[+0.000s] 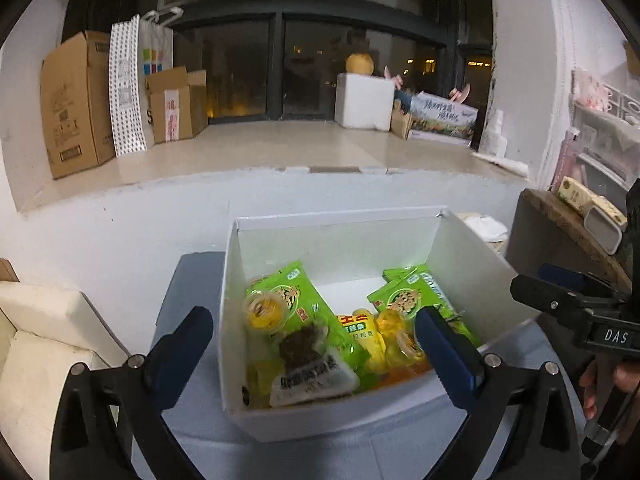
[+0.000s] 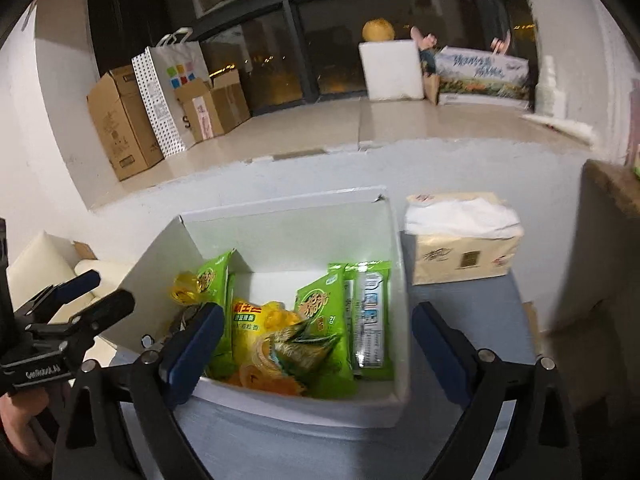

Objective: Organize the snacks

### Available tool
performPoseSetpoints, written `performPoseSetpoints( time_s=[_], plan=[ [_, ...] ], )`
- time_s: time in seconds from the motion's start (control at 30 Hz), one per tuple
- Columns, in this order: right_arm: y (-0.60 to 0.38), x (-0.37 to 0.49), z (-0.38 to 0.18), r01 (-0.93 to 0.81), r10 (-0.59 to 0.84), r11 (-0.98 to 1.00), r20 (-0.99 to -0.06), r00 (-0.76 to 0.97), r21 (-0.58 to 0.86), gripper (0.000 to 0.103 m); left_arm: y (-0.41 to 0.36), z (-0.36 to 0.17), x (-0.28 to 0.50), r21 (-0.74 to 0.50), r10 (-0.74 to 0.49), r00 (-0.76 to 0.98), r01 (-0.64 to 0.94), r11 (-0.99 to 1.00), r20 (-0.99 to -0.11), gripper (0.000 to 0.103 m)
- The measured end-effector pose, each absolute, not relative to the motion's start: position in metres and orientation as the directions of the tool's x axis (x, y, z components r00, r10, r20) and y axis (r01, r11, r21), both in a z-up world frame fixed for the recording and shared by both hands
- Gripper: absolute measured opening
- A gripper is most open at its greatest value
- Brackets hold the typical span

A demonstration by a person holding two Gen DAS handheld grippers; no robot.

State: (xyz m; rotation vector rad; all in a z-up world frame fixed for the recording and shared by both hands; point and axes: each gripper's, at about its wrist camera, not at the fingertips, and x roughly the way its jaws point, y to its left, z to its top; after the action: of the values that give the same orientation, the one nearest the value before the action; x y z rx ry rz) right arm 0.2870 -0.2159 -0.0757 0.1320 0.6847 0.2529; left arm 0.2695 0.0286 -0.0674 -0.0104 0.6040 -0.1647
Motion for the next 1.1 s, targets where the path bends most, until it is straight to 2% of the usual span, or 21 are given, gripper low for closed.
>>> performPoseSetpoints(
  time_s=[0.13,0.33,0.47,0.57,0.67,0.83,0.97,1.1],
  plan=[
    [-0.216,0.255,-0.063,-0.179,0.231,0.973,-0.589,0.775,0.146,0.098,0.031,-0.055,0.236,-0.021,-0.079,0.825,0.081,0.996,-0.559,0.103],
    [-0.213,0.193,-0.052,-0.171,0.177,0.983,-0.562,0.808,0.064,0.098,0.037,-0.044,0.166,-0.142,-0.169,0.830,0.109,0.984,-0.532,0.103],
    [-0.217,0.156,-0.048,-0.192,0.227,0.974,-0.571,0.789,0.121,0.098,0.033,-0.039,0.117,-0.082,-0.089,0.846,0.053,0.995,-0.526,0.103],
    [-0.213,0.116,-0.042,-0.243,0.252,0.966,-0.553,0.794,0.091,0.098,0.031,-0.037,0.086,-0.087,-0.110,0.839,0.076,0.993,-0.533,0.103],
    [-0.206,0.079,-0.035,-0.220,0.206,0.975,-0.536,0.818,0.039,0.098,0.029,-0.037,0.058,-0.093,-0.127,0.830,0.091,0.992,-0.544,0.103],
    [-0.205,0.034,-0.031,-0.254,0.280,0.959,-0.546,0.790,0.124,0.098,0.029,-0.037,0.008,-0.139,-0.165,0.823,0.105,0.985,-0.544,0.103],
    [-0.203,-0.001,-0.031,-0.272,0.309,0.950,-0.543,0.781,0.150,0.098,0.019,-0.036,-0.024,-0.076,-0.130,0.827,0.106,0.991,-0.547,0.103],
    [-0.206,-0.026,-0.025,-0.264,0.318,0.948,-0.528,0.787,0.178,0.098,0.022,-0.028,-0.052,-0.093,-0.148,0.839,0.116,0.989,-0.524,0.103]
  ],
)
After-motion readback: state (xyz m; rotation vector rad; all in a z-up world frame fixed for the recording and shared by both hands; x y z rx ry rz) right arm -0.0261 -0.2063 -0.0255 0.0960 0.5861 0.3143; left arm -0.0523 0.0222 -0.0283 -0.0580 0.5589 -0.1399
